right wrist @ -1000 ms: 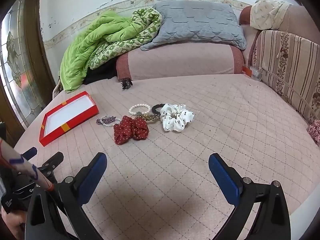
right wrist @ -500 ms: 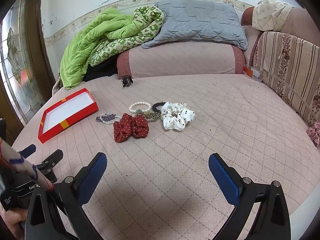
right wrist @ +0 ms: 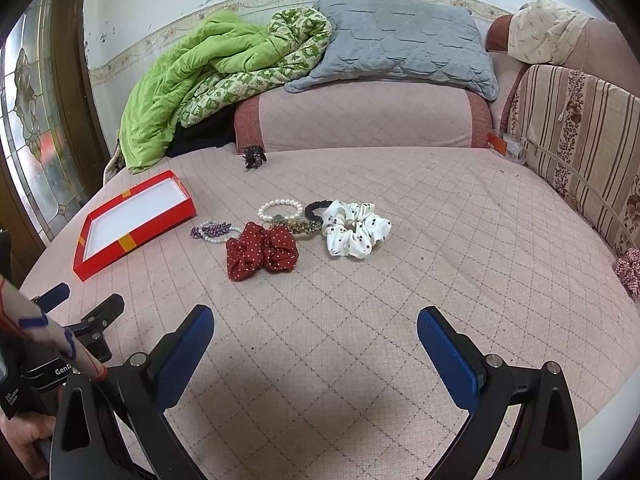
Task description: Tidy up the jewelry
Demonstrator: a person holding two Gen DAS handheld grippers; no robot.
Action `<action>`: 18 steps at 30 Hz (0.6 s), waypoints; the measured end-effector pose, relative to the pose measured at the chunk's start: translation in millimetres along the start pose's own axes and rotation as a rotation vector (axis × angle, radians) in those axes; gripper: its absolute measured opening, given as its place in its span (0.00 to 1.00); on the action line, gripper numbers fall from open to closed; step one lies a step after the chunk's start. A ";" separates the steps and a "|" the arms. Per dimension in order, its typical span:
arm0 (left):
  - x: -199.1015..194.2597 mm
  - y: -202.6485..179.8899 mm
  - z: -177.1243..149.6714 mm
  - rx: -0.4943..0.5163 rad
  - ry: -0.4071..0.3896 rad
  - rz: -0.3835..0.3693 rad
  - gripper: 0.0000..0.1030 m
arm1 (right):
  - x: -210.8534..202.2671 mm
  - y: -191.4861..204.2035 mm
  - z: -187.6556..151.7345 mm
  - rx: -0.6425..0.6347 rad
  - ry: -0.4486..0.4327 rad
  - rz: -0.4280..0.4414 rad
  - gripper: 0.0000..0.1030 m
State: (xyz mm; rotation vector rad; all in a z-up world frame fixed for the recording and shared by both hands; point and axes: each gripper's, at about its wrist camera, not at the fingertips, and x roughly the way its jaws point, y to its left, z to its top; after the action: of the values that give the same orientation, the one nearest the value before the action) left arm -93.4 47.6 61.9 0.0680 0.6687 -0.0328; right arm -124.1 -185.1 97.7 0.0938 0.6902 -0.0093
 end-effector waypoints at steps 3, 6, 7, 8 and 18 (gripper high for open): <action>3.0 -0.9 -0.5 0.006 0.009 0.001 1.00 | 1.1 0.1 0.7 -0.002 0.005 -0.001 1.00; 5.8 0.6 -1.4 -0.005 0.016 -0.010 1.00 | 2.2 1.3 1.5 -0.004 0.009 -0.003 1.00; 6.8 2.2 -1.1 -0.015 0.019 -0.018 1.00 | 2.6 1.6 1.9 -0.004 0.010 -0.003 1.00; 7.2 2.9 -1.5 -0.020 0.021 -0.022 1.00 | 3.2 1.7 2.3 -0.005 0.011 -0.003 1.00; 21.5 8.4 4.4 -0.055 0.055 -0.085 1.00 | 13.5 -3.6 7.0 0.025 0.025 -0.001 1.00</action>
State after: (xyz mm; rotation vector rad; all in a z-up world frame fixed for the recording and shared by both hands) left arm -73.4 55.5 52.5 -0.0122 0.7272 -0.0942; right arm -109.4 -188.9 94.2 0.1180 0.7154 -0.0176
